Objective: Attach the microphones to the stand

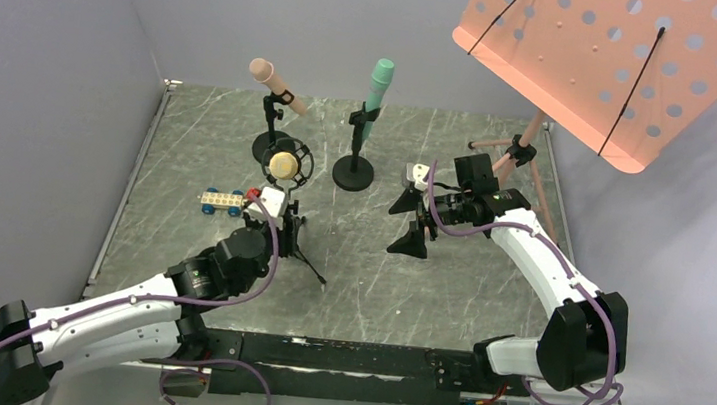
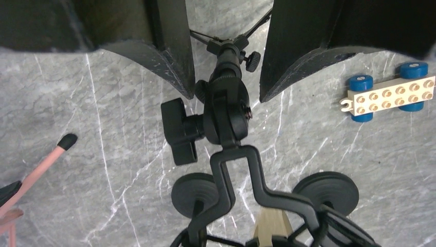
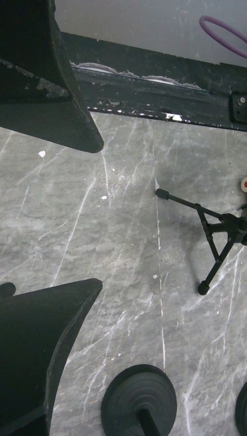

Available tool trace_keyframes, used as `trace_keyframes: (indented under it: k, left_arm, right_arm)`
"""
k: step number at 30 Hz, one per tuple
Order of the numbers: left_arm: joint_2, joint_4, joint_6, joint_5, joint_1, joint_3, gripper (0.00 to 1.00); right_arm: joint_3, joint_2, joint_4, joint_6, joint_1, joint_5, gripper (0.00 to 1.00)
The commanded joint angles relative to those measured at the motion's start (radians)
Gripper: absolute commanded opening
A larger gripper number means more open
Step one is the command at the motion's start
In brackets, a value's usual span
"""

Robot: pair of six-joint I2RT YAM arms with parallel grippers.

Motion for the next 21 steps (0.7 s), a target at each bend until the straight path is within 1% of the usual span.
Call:
trace_keyframes:
  k: [1,5,7,11,17,21]
  left_arm:
    - [-0.003,0.104,0.042,-0.012,0.015,0.017,0.54]
    - [0.002,0.145,0.059,0.011,0.040,0.009,0.49]
    - [0.007,0.150,0.062,0.026,0.052,0.007,0.45]
    - [0.005,0.151,0.073,0.036,0.061,0.003,0.29]
    - [-0.027,0.140,0.121,0.053,0.067,-0.002,0.01]
    - [-0.064,0.136,0.189,0.071,0.085,0.007,0.00]
  right_arm:
    - [0.024,-0.003,0.000,-0.032,-0.007,-0.013,1.00]
    - [0.024,0.001,0.000,-0.033,-0.006,-0.011,1.00]
    - [0.024,0.003,-0.002,-0.035,-0.006,-0.009,1.00]
    - [0.026,0.004,-0.005,-0.037,-0.009,-0.007,1.00]
    - [0.026,0.006,-0.008,-0.039,-0.008,-0.006,1.00]
    - [0.027,0.008,-0.009,-0.040,-0.008,-0.005,1.00]
